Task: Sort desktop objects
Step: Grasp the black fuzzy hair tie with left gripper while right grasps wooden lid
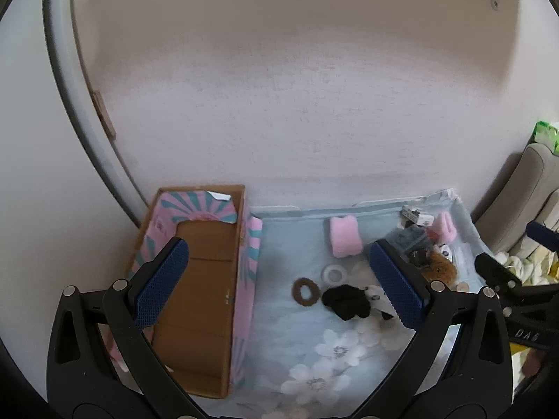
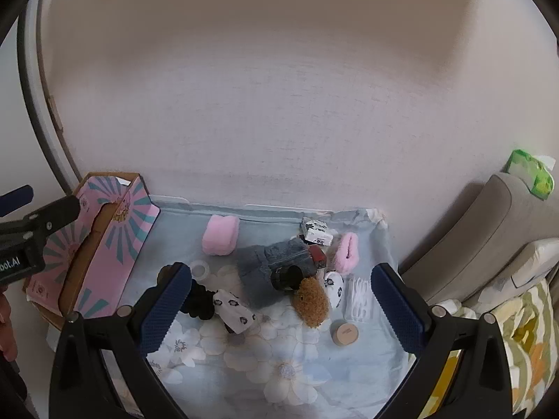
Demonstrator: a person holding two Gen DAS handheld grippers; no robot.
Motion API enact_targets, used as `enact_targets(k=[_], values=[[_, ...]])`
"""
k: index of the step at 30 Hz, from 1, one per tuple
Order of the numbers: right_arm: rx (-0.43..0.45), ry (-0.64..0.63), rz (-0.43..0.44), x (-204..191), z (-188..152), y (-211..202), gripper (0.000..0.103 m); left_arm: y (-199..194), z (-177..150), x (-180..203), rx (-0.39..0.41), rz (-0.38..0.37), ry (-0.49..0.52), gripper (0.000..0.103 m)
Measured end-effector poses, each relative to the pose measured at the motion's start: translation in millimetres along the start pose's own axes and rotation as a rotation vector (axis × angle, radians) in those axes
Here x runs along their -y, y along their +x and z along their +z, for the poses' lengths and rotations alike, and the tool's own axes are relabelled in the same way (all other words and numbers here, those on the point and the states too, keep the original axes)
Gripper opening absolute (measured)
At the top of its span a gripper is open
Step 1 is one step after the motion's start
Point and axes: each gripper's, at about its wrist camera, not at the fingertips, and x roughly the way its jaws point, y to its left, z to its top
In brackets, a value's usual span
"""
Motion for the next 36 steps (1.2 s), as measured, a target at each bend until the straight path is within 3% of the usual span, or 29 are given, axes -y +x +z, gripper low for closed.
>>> enact_targets(k=[18,29,34,36], values=[[-0.035,0.014,-0.015,34,-13,12,0.103,19,-20,6,-0.003,-0.065,-0.037,0.103],[-0.093,0.003,0.001,76,-58,42,0.103,74,-79,33,-0.092,-0.062,-0.04,0.103],[-0.111,-0.006,0.008,88,-77,62,0.102,108,-99,50,-0.126,-0.067,-0.041,0.098],[-0.127,-0.009,0.009,94,-86,75,0.098,119,-103,55,-0.139,-0.055,-0.034,0.097]])
